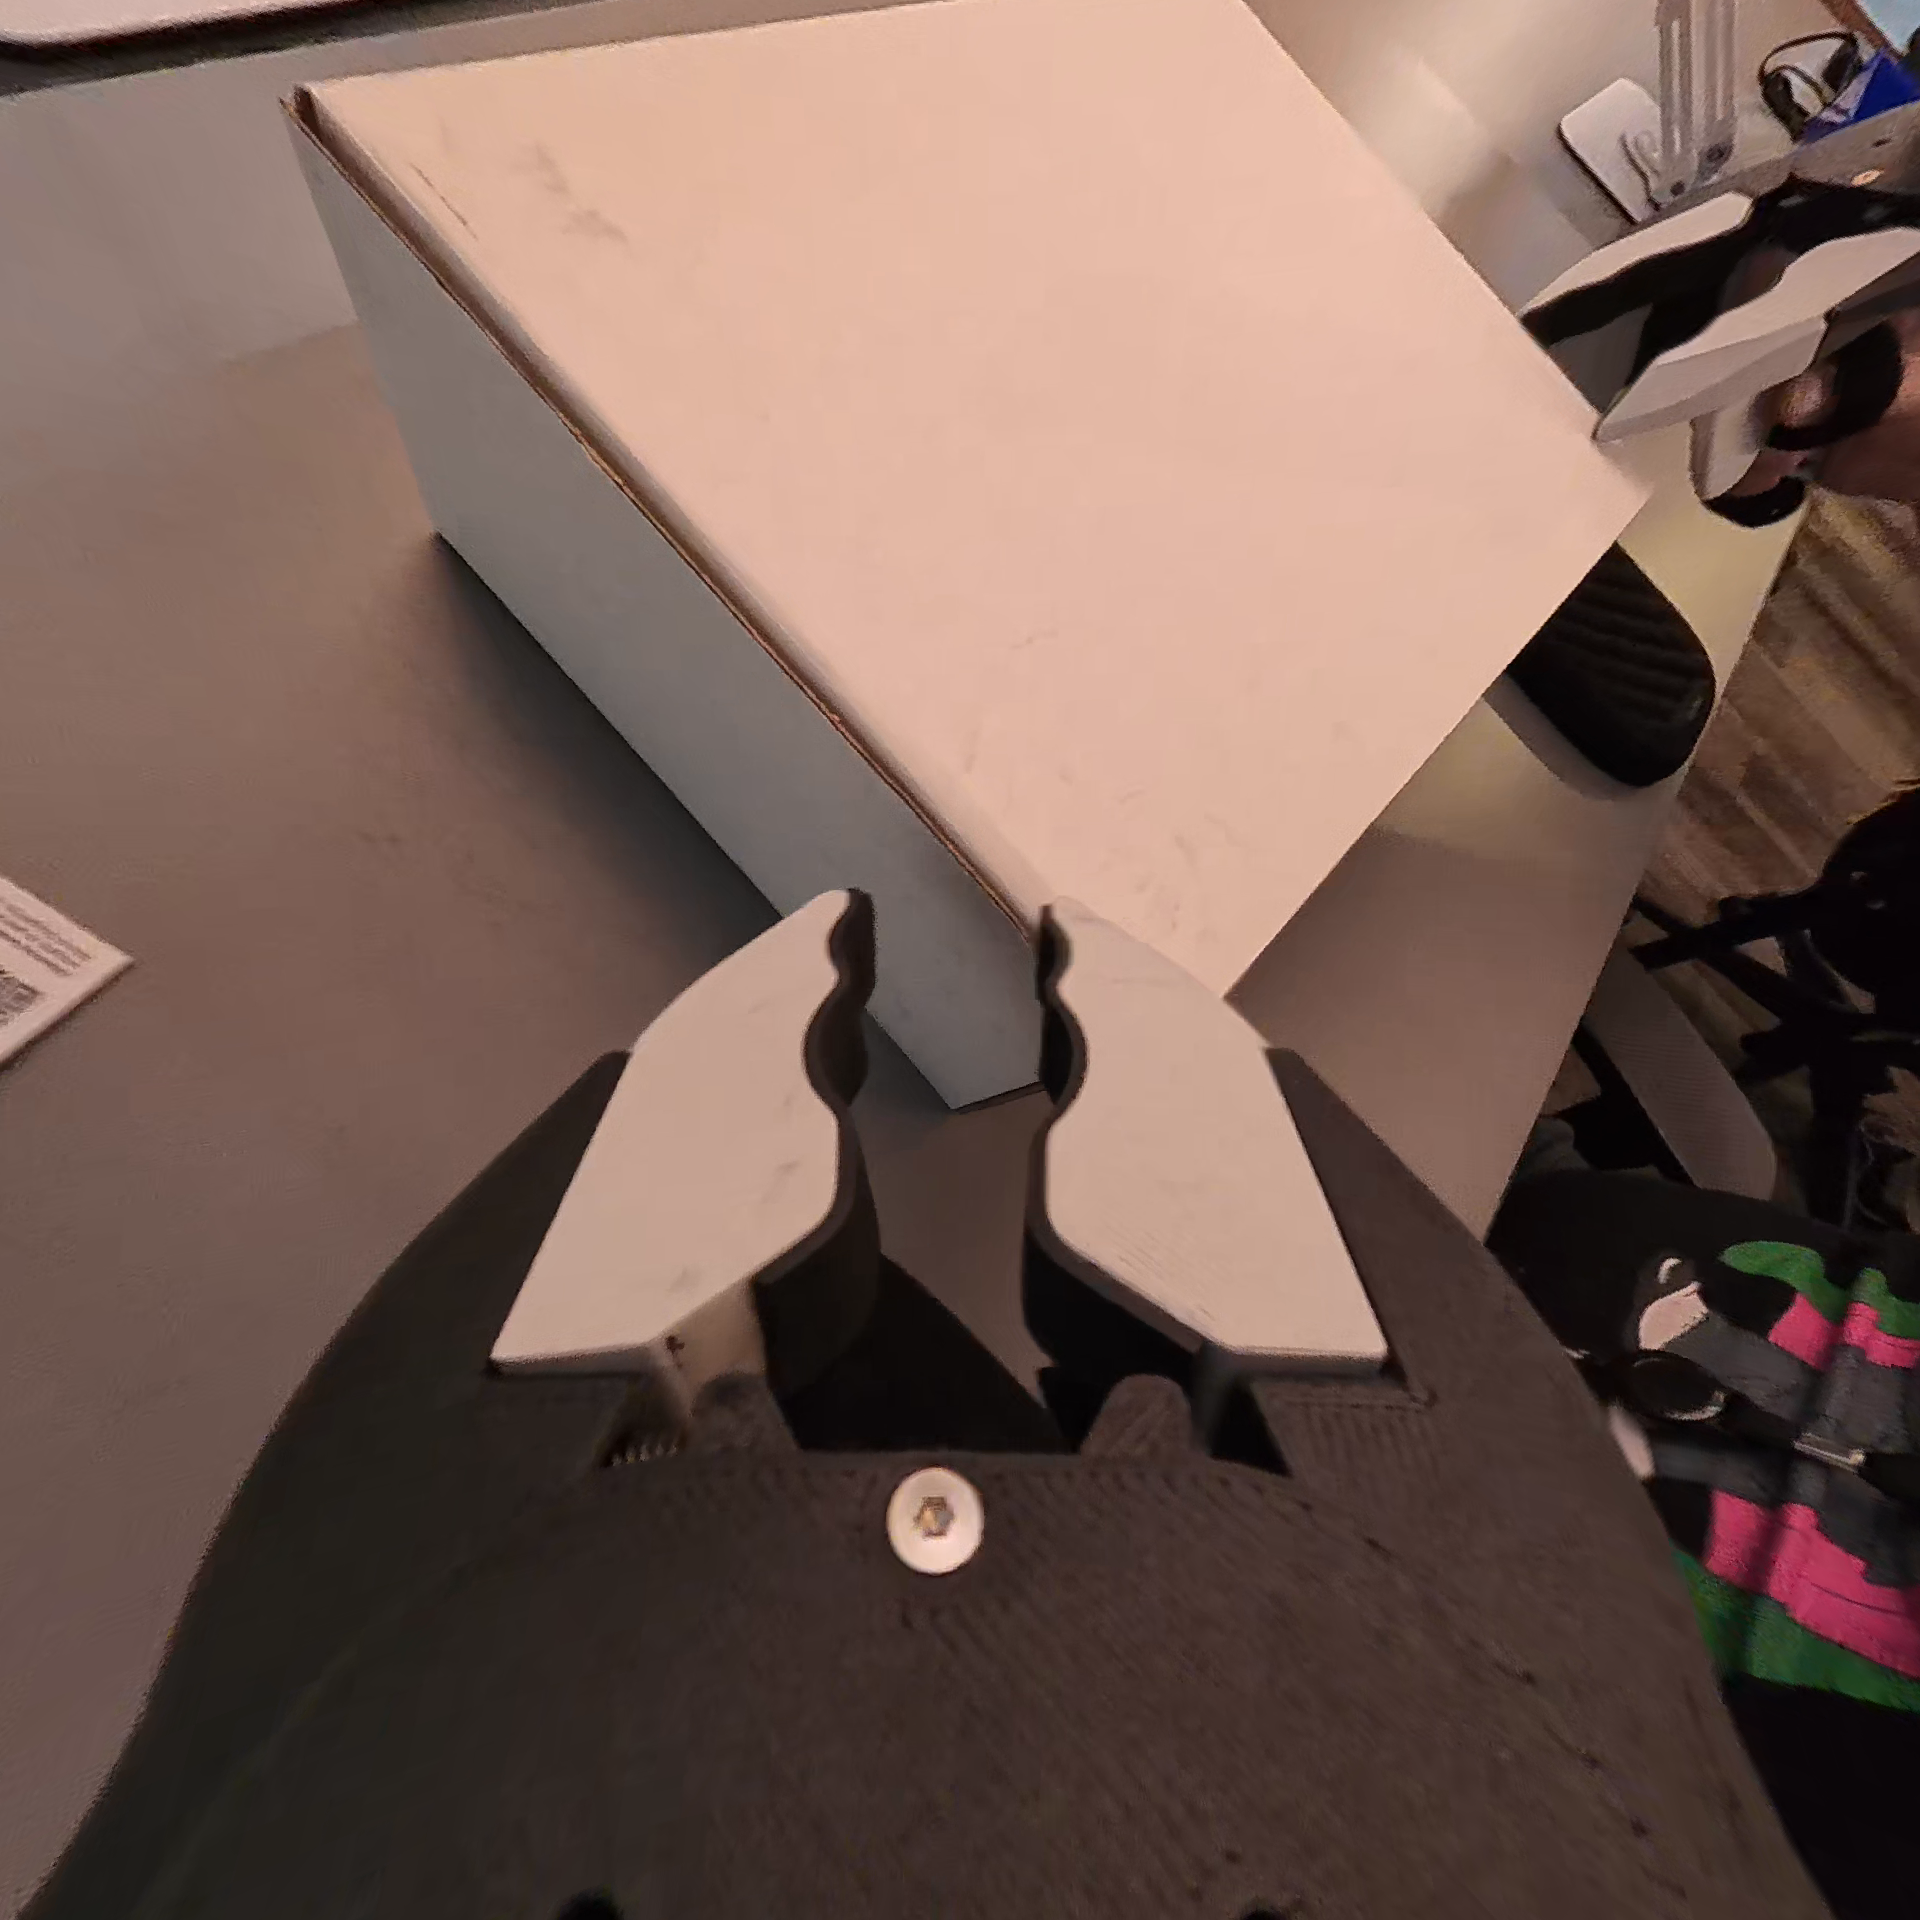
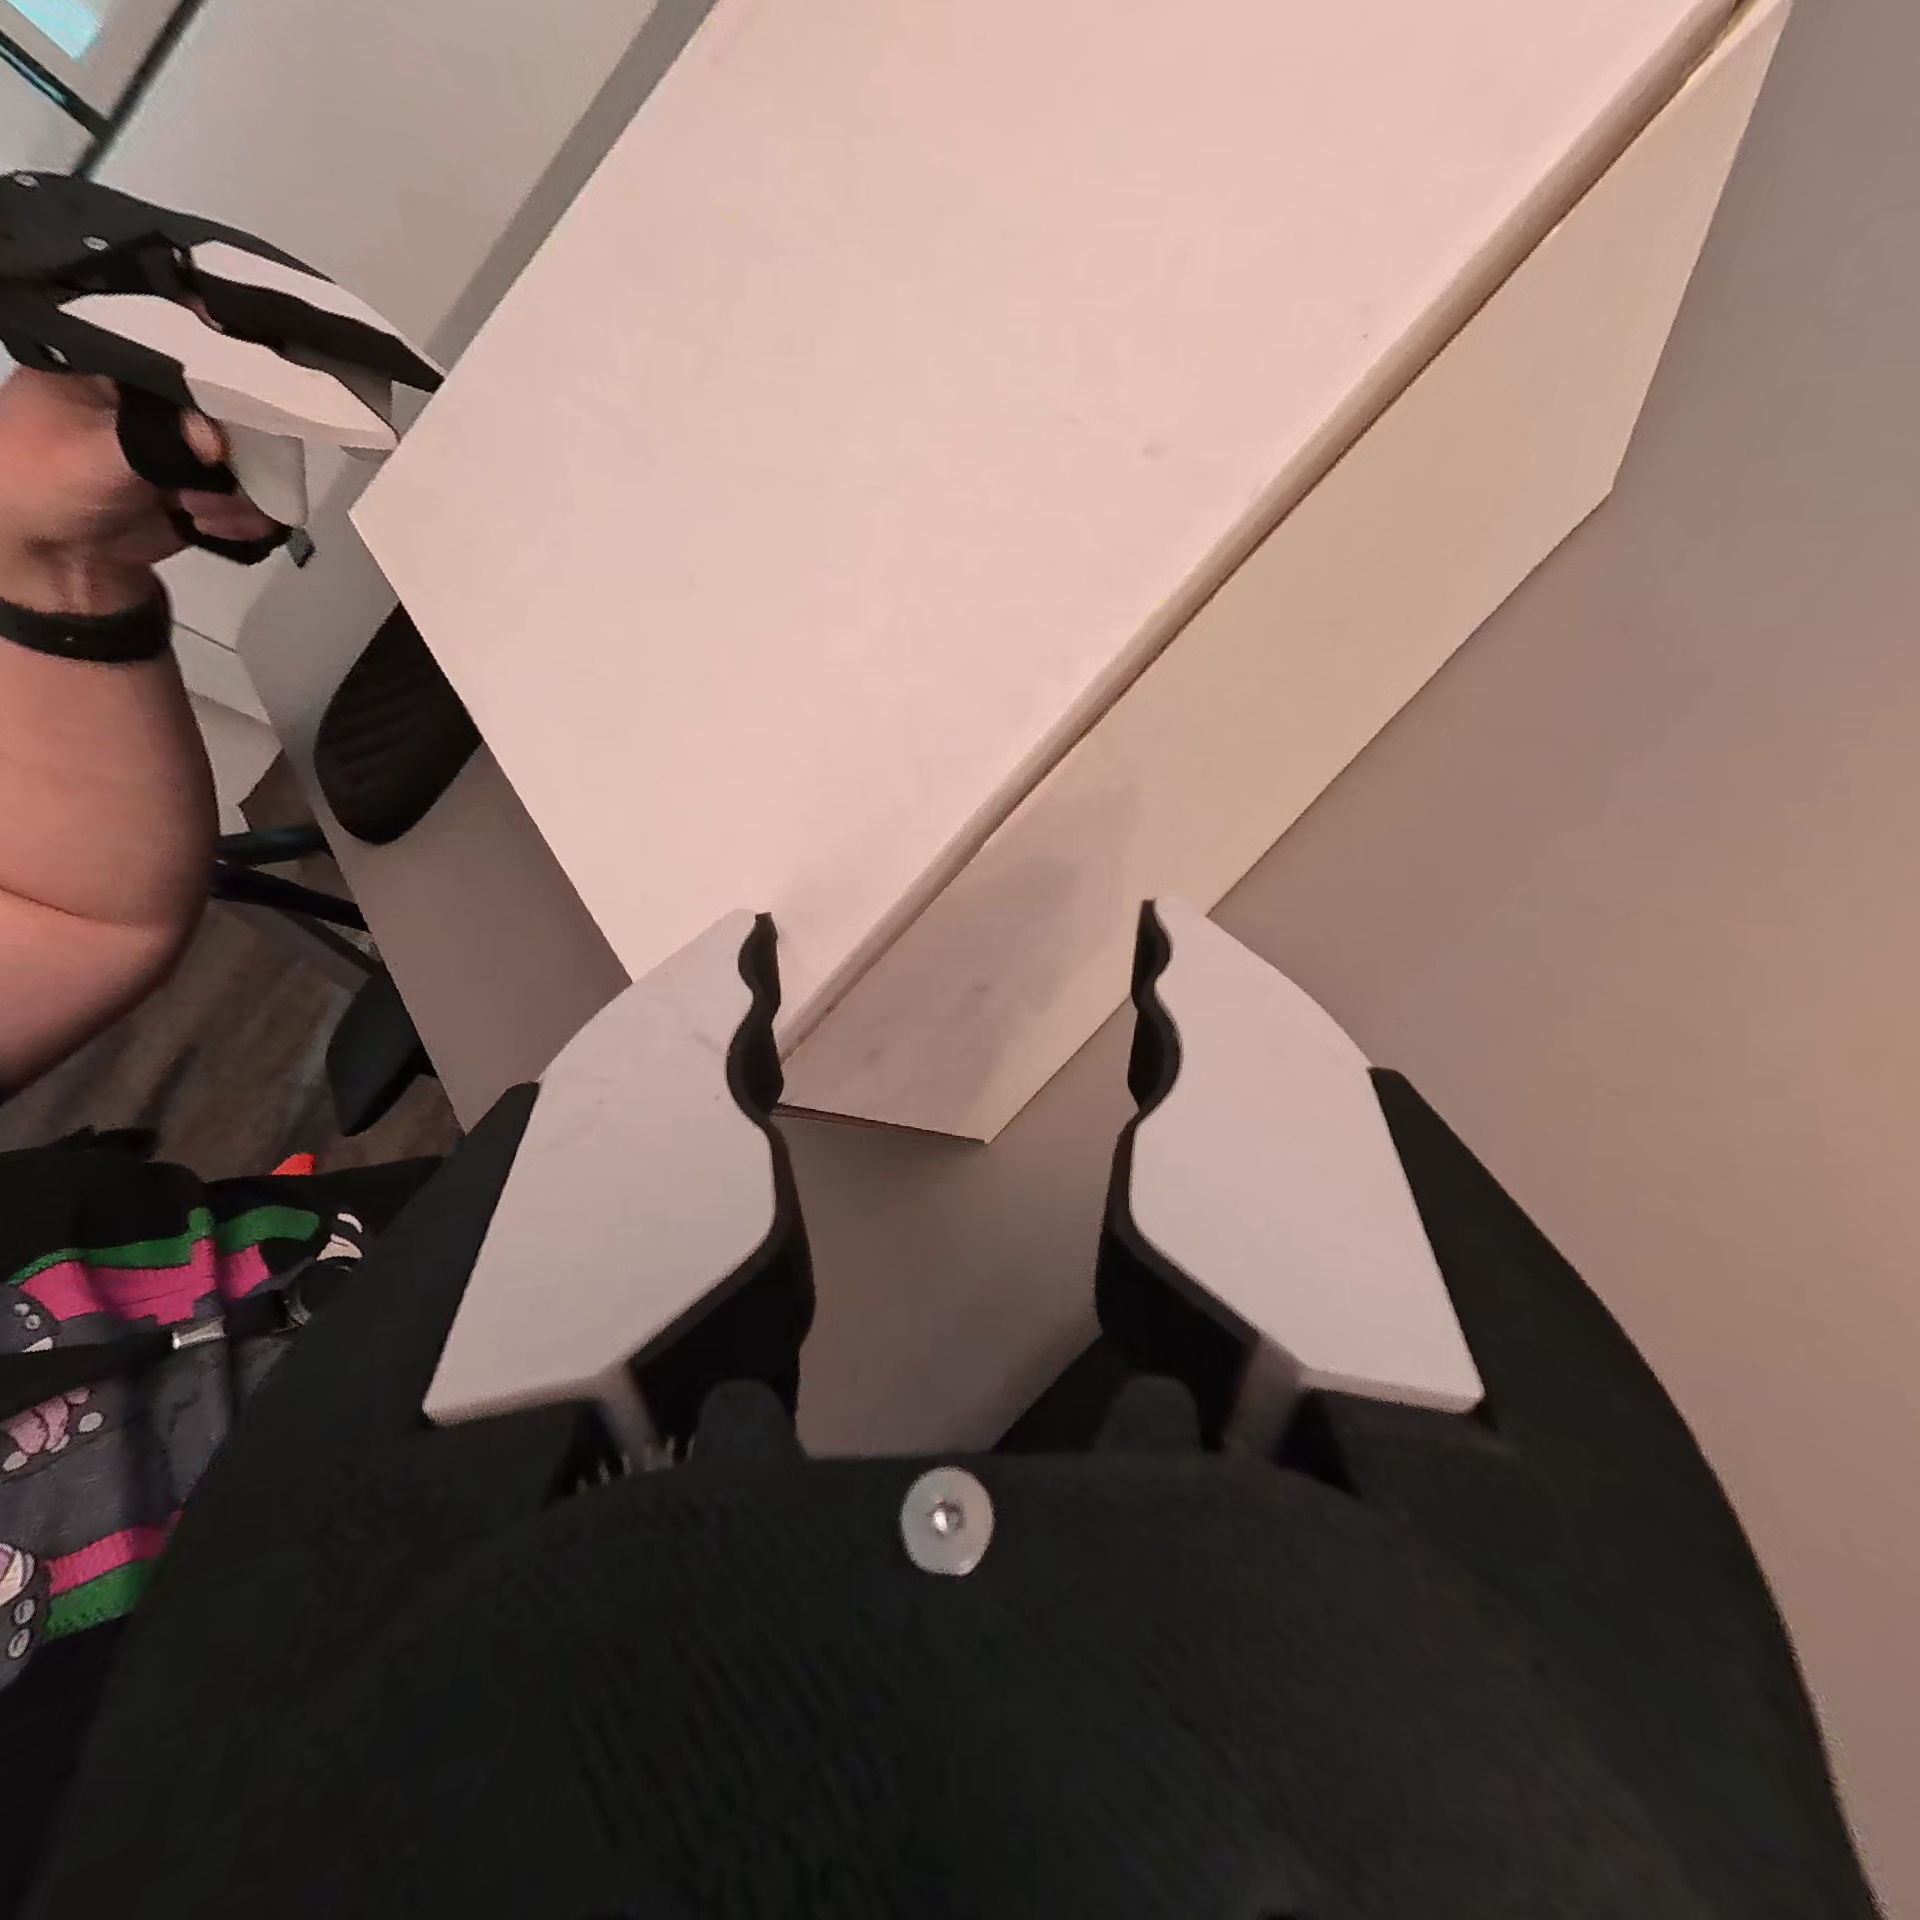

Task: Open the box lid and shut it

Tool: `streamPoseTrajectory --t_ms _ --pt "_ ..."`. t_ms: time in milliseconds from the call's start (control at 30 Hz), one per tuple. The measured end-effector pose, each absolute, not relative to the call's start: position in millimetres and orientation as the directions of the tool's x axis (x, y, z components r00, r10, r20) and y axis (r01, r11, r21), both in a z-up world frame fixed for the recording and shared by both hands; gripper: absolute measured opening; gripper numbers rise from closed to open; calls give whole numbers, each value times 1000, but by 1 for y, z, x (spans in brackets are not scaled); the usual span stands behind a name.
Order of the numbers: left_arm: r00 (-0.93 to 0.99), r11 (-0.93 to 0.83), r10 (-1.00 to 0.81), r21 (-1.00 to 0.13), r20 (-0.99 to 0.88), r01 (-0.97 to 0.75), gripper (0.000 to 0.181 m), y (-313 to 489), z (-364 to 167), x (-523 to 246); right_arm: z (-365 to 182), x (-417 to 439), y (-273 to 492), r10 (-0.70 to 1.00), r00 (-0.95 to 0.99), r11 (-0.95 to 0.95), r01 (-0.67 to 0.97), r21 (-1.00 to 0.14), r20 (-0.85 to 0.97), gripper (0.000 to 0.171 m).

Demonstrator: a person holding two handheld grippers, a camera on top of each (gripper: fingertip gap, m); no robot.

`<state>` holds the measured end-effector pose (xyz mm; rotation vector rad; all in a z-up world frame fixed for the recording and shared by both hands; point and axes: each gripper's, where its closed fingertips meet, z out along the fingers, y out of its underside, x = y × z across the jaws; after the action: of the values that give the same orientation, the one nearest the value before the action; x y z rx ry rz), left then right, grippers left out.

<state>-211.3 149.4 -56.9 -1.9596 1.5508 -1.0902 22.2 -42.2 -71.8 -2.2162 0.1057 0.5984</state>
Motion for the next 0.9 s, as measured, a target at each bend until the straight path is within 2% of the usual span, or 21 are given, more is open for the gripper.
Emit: streamPoseTrajectory --t_ms 100,133,167,233,333,567,667,900 --pt "36 -188 -979 -823 200 -536 1 171 -36 -208 -58 32 -39 200 918 -598 -163 -784 -343 66" --pt "16 -124 -991 -850 135 -512 0 181 -28 -205 -48 38 -35 237 928 -557 -111 -823 -286 64" --pt "11 -48 -999 -851 50 -523 0 196 -27 -202 -42 49 -30 252 944 -532 -47 -845 -211 58" --pt "3 117 -989 -779 -151 -616 0 231 -35 -192 -40 84 -16 240 970 -530 151 -835 23 49" --pt "-62 293 -927 -613 -369 -733 0 276 -54 -166 -49 126 10 289 916 -572 398 -717 278 1" --pt "-270 433 -874 -396 -404 -810 0 306 -101 -112 -85 151 72 433 812 -643 583 -497 392 1" --pt "-314 474 -857 -386 -409 -792 0 304 -104 -97 -95 150 82 501 771 -646 635 -424 392 1" --pt "-341 525 -818 -360 -464 -771 0 301 -101 -83 -96 146 90 566 704 -625 706 -334 428 0"
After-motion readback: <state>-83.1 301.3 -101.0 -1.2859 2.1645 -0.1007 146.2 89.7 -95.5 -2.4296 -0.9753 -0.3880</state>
